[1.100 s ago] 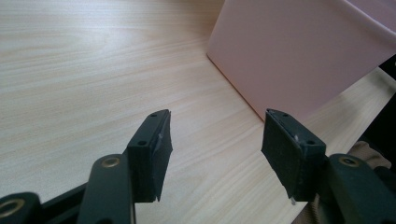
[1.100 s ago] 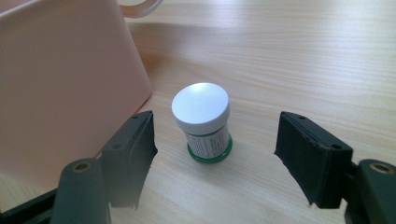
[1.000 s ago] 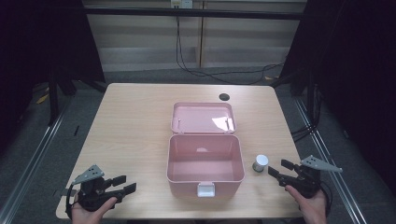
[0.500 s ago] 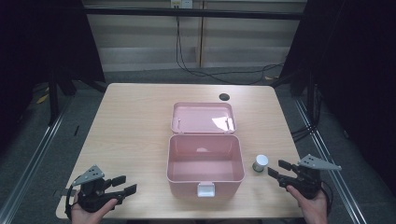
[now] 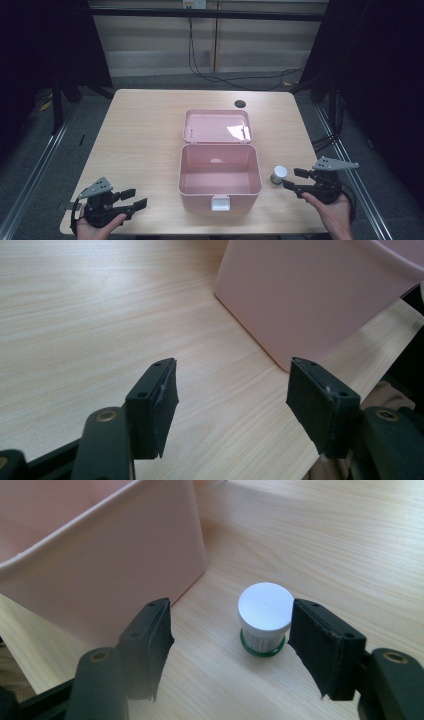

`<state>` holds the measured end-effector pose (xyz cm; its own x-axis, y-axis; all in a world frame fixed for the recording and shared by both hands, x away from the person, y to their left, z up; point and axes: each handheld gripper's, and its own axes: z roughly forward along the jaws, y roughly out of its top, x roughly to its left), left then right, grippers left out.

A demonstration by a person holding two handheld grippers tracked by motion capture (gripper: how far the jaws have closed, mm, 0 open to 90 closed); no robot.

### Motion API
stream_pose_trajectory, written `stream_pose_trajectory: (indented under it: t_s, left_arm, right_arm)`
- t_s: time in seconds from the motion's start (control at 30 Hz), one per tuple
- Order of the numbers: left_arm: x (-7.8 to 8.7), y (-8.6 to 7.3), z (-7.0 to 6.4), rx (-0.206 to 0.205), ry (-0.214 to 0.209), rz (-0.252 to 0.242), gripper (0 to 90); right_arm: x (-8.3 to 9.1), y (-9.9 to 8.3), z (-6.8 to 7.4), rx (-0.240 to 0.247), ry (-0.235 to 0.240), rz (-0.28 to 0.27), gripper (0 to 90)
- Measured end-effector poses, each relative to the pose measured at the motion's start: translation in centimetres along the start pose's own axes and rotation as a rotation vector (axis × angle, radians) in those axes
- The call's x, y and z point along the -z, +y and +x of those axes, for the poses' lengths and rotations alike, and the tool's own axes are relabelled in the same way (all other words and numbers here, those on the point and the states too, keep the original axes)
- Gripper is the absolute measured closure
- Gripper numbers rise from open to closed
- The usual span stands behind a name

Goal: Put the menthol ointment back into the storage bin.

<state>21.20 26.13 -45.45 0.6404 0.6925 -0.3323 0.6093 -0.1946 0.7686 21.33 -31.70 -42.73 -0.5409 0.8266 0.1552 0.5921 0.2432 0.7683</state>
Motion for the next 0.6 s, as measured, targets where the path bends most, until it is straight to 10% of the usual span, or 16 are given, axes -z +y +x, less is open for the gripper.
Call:
stream_pose_trajectory:
  t_s: [0.6]
  left_arm:
    - [-0.4, 0.0, 0.1, 0.001, 0.013, 0.014, 36.5]
  right_arm:
    - [-1.6, 3.8, 0.4, 0.101, 0.057, 0.226, 38.7]
